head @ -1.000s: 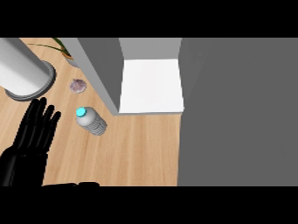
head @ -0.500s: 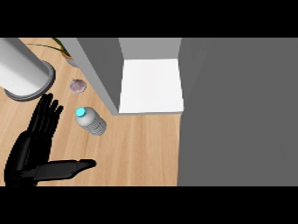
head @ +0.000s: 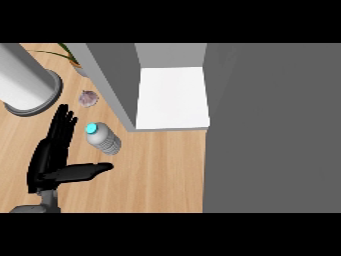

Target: Pick up the bottled water, place it into the cabinet and close the cabinet

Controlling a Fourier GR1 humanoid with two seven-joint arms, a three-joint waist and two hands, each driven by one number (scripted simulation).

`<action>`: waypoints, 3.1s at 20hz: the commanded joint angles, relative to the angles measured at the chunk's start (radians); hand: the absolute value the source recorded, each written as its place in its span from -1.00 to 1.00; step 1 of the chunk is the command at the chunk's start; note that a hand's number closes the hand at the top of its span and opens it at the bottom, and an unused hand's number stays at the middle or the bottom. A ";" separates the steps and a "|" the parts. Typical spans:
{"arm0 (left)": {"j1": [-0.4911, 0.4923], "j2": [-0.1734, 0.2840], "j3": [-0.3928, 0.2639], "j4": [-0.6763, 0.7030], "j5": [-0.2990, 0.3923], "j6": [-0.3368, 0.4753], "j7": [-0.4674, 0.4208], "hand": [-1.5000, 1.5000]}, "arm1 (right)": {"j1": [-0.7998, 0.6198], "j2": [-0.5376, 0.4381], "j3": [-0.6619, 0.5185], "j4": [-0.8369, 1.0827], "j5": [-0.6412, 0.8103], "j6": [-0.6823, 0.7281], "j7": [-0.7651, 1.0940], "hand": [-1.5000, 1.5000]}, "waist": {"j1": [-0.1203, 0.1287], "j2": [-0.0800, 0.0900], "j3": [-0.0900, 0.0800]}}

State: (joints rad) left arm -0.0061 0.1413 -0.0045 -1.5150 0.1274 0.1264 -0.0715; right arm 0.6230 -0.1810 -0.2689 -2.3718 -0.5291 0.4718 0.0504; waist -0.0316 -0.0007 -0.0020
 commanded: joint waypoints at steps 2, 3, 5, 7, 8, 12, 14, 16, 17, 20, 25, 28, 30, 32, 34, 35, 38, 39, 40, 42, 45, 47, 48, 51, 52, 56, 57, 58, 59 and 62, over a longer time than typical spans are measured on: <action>-0.092 -0.002 0.043 0.204 0.001 -0.018 -0.067 -1.00 | 0.048 -0.036 -0.050 -0.184 -0.214 -0.039 0.085 -1.00 | 0.001 0.003 -0.001; -0.093 -0.021 0.036 0.233 -0.004 -0.009 -0.076 -1.00 | 0.048 -0.046 -0.042 -0.195 -0.217 -0.046 0.100 -1.00 | 0.002 0.003 -0.001; -0.082 -0.034 0.016 0.220 -0.007 -0.009 -0.054 -1.00 | 0.050 -0.064 -0.076 -0.175 -0.254 -0.041 0.097 -1.00 | 0.009 0.000 0.000; -0.096 -0.030 0.041 0.321 -0.013 -0.023 -0.138 -1.00 | 0.109 -0.005 -0.034 -0.203 -0.203 -0.013 0.048 -1.00 | -0.007 0.000 -0.001; -0.107 0.020 0.092 0.359 0.035 -0.086 -0.154 -1.00 | 0.104 -0.006 -0.034 -0.155 -0.196 0.014 0.023 -1.00 | 0.000 0.001 0.000; -0.137 -0.030 0.080 0.496 -0.019 -0.040 -0.253 -1.00 | 0.125 -0.017 -0.022 -0.210 -0.193 -0.001 0.033 -1.00 | -0.002 0.003 -0.001; -0.156 -0.039 0.096 0.562 -0.013 -0.046 -0.297 -1.00 | 0.157 -0.037 -0.051 -0.215 -0.223 0.018 0.019 -1.00 | -0.005 0.002 -0.001; -0.211 -0.032 0.132 0.635 0.001 -0.046 -0.335 -1.00 | 0.185 -0.025 -0.043 -0.196 -0.232 0.036 -0.007 -1.00 | -0.007 0.002 -0.001; -0.204 -0.006 0.163 0.640 0.035 -0.085 -0.347 -1.00 | 0.179 -0.050 -0.095 -0.164 -0.264 0.053 -0.040 -1.00 | -0.004 0.001 -0.001; -0.222 -0.050 0.170 0.736 0.048 -0.116 -0.435 -1.00 | 0.167 -0.073 -0.085 -0.154 -0.271 0.040 -0.027 -1.00 | 0.004 0.004 -0.001; -0.262 -0.057 0.173 0.847 0.074 -0.254 -0.525 -1.00 | 0.191 -0.076 -0.091 -0.142 -0.252 0.053 -0.059 -1.00 | 0.001 0.003 -0.001; -0.326 -0.019 0.192 0.941 0.075 -0.311 -0.561 -1.00 | 0.219 -0.055 -0.067 -0.162 -0.220 0.065 -0.082 -1.00 | -0.006 0.004 -0.002; -0.352 -0.033 0.206 0.980 0.087 -0.315 -0.572 -1.00 | 0.230 -0.047 -0.042 -0.207 -0.218 0.023 -0.057 -1.00 | -0.006 0.006 -0.002; -0.347 -0.067 0.225 1.002 0.104 -0.311 -0.622 1.00 | 0.215 -0.097 -0.110 -0.143 -0.266 0.067 -0.089 -1.00 | 0.000 0.004 -0.001; -0.370 -0.062 0.249 1.062 0.126 -0.368 -0.664 1.00 | 0.225 -0.090 -0.093 -0.155 -0.255 0.059 -0.092 -1.00 | -0.011 0.007 -0.003; -0.366 -0.067 0.260 1.049 0.156 -0.408 -0.628 1.00 | 0.226 -0.097 -0.105 -0.169 -0.261 0.051 -0.096 -1.00 | -0.004 0.005 -0.002; -0.376 -0.033 0.277 1.090 0.176 -0.505 -0.651 1.00 | 0.224 -0.099 -0.082 -0.183 -0.247 0.021 -0.073 -1.00 | 0.003 0.007 -0.003; -0.406 -0.065 0.269 1.094 0.164 -0.451 -0.648 1.00 | 0.277 -0.123 -0.138 -0.187 -0.295 0.076 -0.098 -1.00 | -0.008 0.003 -0.002; -0.402 -0.087 0.241 1.090 0.135 -0.444 -0.680 1.00 | 0.214 -0.101 -0.111 -0.141 -0.269 0.041 -0.097 -1.00 | 0.008 0.004 0.000; -0.434 -0.034 0.259 1.113 0.142 -0.461 -0.671 1.00 | 0.209 -0.102 -0.116 -0.142 -0.254 0.040 -0.091 -1.00 | 0.009 0.003 0.000; -0.364 -0.014 0.253 1.130 0.122 -0.500 -0.773 1.00 | 0.220 -0.125 -0.124 -0.193 -0.278 0.004 -0.071 -1.00 | 0.010 0.005 -0.002; -0.342 0.051 0.272 1.113 0.143 -0.546 -0.755 1.00 | 0.252 -0.127 -0.154 -0.174 -0.305 0.035 -0.095 -1.00 | 0.011 0.001 -0.001; -0.379 0.055 0.290 1.107 0.162 -0.523 -0.721 1.00 | 0.254 -0.122 -0.173 -0.159 -0.310 0.053 -0.118 -1.00 | 0.009 0.000 0.000; -0.298 0.052 0.272 1.084 0.138 -0.537 -0.820 1.00 | 0.270 -0.084 -0.125 -0.172 -0.262 0.043 -0.112 -1.00 | 0.015 0.000 0.000; -0.324 0.067 0.273 1.056 0.147 -0.541 -0.785 1.00 | 0.239 -0.159 -0.185 -0.158 -0.338 0.029 -0.099 -1.00 | 0.021 0.000 0.000; -0.318 0.044 0.232 0.973 0.118 -0.465 -0.744 1.00 | 0.255 -0.109 -0.156 -0.171 -0.291 0.030 -0.114 -1.00 | 0.024 -0.003 0.001; -0.248 0.045 0.208 0.912 0.117 -0.499 -0.721 1.00 | 0.273 -0.100 -0.151 -0.159 -0.283 0.047 -0.118 -1.00 | 0.032 -0.007 0.002; -0.311 0.021 0.214 0.896 0.132 -0.453 -0.667 1.00 | 0.274 -0.083 -0.131 -0.175 -0.264 0.033 -0.113 -1.00 | 0.027 -0.006 0.002; -0.301 0.016 0.206 0.874 0.136 -0.469 -0.650 1.00 | 0.246 -0.145 -0.186 -0.134 -0.324 0.037 -0.104 -1.00 | 0.030 -0.004 0.002; -0.319 -0.004 0.185 0.800 0.129 -0.418 -0.611 1.00 | 0.311 -0.089 -0.170 -0.159 -0.291 0.089 -0.140 -1.00 | 0.018 -0.006 0.002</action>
State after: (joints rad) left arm -0.3115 0.1607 0.2022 -0.6363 0.2586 -0.3204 -0.7182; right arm 0.8542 -0.3094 -0.4236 -2.3475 -0.7385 0.5694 -0.1330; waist -0.0065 -0.0060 -0.0003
